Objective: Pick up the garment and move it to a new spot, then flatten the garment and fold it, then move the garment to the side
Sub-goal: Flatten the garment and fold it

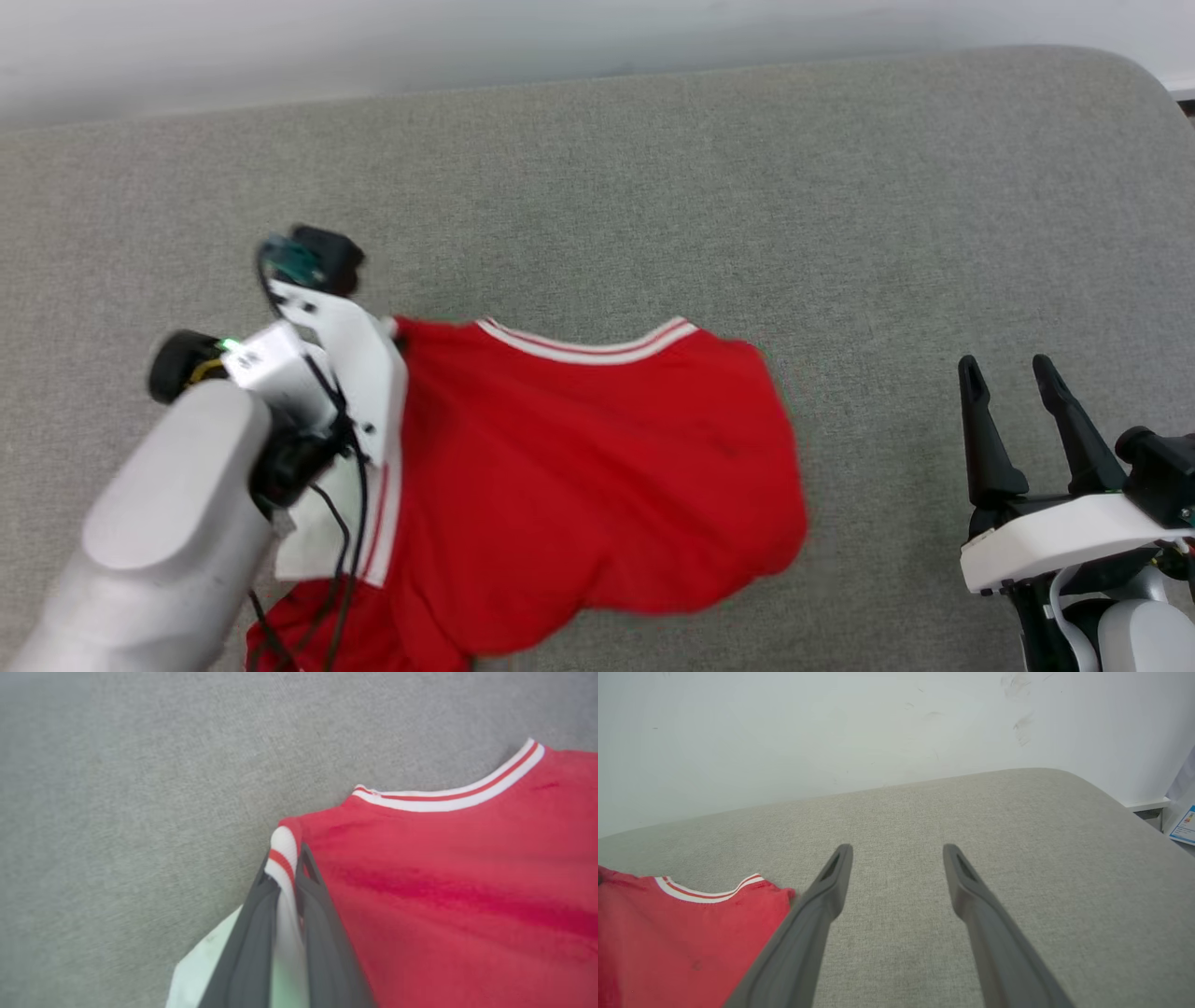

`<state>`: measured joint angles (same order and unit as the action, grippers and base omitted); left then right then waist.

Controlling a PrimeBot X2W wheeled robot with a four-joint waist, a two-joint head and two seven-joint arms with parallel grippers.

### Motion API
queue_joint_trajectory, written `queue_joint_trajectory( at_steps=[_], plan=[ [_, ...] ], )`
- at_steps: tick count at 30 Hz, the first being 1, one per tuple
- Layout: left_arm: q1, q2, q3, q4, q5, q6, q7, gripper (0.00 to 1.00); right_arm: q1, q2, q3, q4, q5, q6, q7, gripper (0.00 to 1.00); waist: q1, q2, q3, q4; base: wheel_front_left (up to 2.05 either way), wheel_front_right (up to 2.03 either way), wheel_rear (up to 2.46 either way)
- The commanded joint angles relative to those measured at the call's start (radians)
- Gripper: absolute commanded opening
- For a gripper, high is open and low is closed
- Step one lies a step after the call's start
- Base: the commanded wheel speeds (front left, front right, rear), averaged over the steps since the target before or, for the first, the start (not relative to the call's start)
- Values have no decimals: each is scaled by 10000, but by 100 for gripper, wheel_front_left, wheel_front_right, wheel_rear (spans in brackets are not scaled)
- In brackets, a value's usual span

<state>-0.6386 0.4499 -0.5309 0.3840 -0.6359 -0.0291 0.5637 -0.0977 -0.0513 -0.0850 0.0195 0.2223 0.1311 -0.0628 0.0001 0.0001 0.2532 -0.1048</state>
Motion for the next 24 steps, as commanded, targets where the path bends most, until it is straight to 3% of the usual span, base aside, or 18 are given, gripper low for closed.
queue_joint_trajectory(
  at_steps=[1, 10, 18, 19, 20, 21, 24],
  plan=[
    [-186, 116, 224, 149, 70, 181, -324, 0, -99, 17, -23, 24, 50, -7, -43, 100, -1, -1, -52, 22, 0, 0, 0],
    [-95, 619, 1114, 976, -14, 1071, -1119, 0, -25, 17, -30, -24, 104, -7, 13, 100, -1, -1, -55, 77, 0, 0, 0],
    [277, 249, 1025, 1629, -362, 729, -1316, 0, -115, 17, -70, -81, 55, -7, 46, 100, -1, -1, 64, 191, 0, 0, 0],
    [290, 187, 1026, 1680, -370, 685, -1453, 19, -128, 17, -68, -87, 39, -7, 51, 100, -1, -1, 59, 210, 0, 0, 0],
    [314, 47, 1105, 1763, -467, 728, -1627, 67, -134, 17, -77, -98, 13, -7, 54, 100, -1, -1, 40, 240, 0, 0, 0],
    [340, -68, 1132, 1805, -505, 700, -1832, 100, -136, 17, -85, -104, -8, -7, 64, 100, -1, -1, 13, 263, 0, 0, 0],
    [433, -293, 1299, 1850, -548, 629, -2655, 100, -72, 17, -98, -114, -110, -7, 97, 100, -1, -1, -167, 323, 0, 0, 0]
  ],
)
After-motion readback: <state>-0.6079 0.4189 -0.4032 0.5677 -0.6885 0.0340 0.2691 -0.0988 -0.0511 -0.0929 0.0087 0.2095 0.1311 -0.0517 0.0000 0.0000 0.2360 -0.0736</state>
